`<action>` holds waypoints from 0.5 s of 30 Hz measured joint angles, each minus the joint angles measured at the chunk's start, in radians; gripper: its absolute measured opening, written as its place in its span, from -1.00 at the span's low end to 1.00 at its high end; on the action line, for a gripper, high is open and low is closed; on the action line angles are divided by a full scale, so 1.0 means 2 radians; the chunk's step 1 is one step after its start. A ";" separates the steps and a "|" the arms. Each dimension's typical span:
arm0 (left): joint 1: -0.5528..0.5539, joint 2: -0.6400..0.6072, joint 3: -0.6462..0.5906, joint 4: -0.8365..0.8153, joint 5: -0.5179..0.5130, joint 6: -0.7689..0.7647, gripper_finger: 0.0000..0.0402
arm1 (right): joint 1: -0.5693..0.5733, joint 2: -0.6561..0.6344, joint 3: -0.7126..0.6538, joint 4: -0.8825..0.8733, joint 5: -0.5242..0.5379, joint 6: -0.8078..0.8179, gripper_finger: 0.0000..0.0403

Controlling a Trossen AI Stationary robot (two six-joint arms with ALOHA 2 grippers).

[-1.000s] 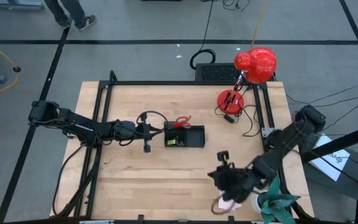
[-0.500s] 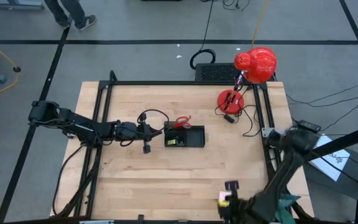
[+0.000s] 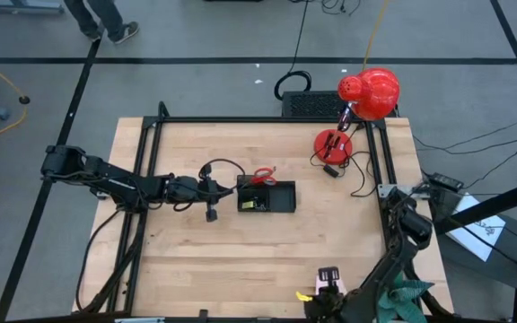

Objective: Pick and place office supplies into organizer
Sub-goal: Put the sticky notes into the desk organizer

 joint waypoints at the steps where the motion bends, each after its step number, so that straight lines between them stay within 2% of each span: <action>1: 0.000 0.000 0.000 0.002 0.000 0.004 -0.87 | -0.003 -0.002 0.000 0.002 -0.007 0.007 -0.89; 4: 0.000 0.000 0.000 0.006 0.000 0.017 -0.87 | -0.006 -0.003 0.001 0.005 -0.014 0.042 -0.66; 8: 0.000 0.000 0.000 0.007 0.000 0.026 -0.87 | -0.001 -0.001 0.001 0.038 -0.033 0.059 -0.27; 10: 0.000 0.000 0.000 0.006 0.000 0.028 -0.87 | 0.011 0.000 0.001 0.052 -0.017 0.055 -0.11; 12: 0.000 0.000 0.000 0.005 0.000 0.028 -0.87 | 0.023 0.000 0.001 0.050 0.006 0.060 -0.02; 15: 0.000 0.000 0.000 0.005 0.000 0.027 -0.87 | 0.032 0.000 0.001 0.036 0.006 0.075 0.01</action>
